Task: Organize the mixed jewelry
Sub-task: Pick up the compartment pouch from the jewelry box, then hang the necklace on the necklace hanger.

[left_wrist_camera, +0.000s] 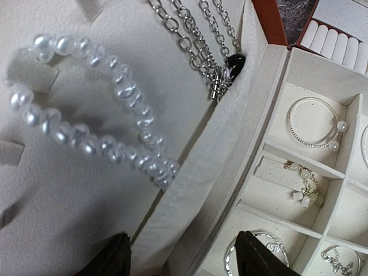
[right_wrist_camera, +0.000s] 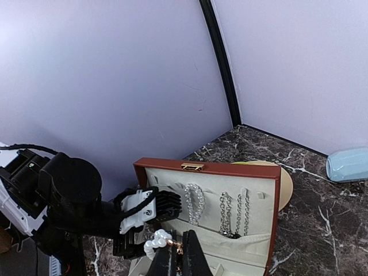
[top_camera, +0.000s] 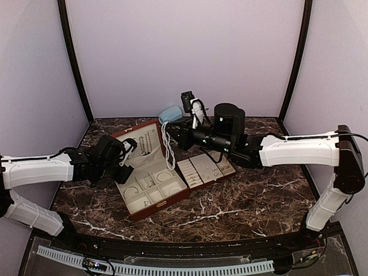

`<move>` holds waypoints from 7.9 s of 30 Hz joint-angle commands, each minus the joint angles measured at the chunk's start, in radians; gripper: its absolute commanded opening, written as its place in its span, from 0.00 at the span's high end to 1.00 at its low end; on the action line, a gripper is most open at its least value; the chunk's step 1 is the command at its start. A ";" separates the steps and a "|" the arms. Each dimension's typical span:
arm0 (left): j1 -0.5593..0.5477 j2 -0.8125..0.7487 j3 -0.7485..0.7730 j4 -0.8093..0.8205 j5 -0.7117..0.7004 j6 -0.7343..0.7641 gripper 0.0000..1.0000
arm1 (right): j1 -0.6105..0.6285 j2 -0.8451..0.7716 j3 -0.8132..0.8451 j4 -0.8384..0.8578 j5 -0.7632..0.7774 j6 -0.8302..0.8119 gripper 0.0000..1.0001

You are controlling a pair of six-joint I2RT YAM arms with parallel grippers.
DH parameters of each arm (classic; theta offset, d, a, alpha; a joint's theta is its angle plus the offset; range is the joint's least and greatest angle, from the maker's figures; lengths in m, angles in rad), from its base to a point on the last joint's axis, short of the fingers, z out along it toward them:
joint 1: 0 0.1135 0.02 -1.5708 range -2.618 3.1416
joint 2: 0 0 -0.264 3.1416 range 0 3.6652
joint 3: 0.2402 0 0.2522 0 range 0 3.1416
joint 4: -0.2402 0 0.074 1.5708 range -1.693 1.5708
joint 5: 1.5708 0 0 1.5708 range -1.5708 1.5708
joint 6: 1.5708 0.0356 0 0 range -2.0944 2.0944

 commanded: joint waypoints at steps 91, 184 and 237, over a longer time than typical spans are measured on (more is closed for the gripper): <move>-0.207 0.009 -0.103 0.119 0.076 0.057 1.00 | -0.012 0.411 0.229 0.315 -0.112 0.041 1.00; -0.134 -0.194 0.391 -0.205 0.123 -0.105 0.17 | 0.043 0.285 0.212 -0.072 0.046 -0.006 1.00; 0.076 0.025 0.258 -0.061 0.375 0.042 0.37 | 0.073 0.367 0.485 -0.412 0.145 -0.054 1.00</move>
